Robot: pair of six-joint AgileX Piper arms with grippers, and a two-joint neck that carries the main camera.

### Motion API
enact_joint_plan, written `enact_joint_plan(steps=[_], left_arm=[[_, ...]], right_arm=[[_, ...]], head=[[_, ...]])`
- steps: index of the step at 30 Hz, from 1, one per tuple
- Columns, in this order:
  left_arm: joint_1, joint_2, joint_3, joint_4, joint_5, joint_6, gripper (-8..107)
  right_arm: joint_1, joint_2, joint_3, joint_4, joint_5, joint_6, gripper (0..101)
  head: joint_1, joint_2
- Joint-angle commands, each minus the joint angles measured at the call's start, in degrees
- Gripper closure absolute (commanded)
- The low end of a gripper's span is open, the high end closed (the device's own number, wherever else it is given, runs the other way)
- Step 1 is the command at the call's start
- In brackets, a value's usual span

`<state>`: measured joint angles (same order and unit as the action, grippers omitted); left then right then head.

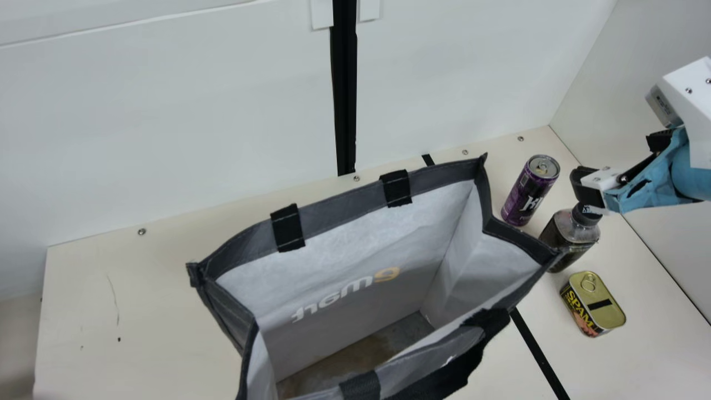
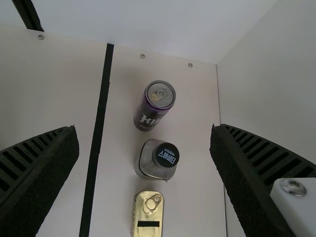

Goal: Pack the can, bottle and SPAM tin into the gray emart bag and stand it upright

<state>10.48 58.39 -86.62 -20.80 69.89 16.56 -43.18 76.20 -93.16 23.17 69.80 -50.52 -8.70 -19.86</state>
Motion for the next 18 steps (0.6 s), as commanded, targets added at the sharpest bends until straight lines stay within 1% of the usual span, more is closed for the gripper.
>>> enact_joint_plan(steps=[1, 8, 18], left_arm=[[-0.4, 0.4, -0.9, -0.2, 0.0, 0.1, 9], [-3.8, 2.2, -4.8, 0.9, 0.0, -0.6, 9], [-11.3, 5.3, -11.2, 4.9, 0.0, -3.3, 9]], right_arm=[[0.0, 0.0, 0.0, 0.0, 0.0, 0.0, 6], [0.0, 0.0, 0.0, 0.0, 0.0, 0.0, 6], [0.0, 0.0, 0.0, 0.0, 0.0, 0.0, 6]], head=[[-1.3, -0.1], [-1.3, -0.1], [-1.3, -0.1]])
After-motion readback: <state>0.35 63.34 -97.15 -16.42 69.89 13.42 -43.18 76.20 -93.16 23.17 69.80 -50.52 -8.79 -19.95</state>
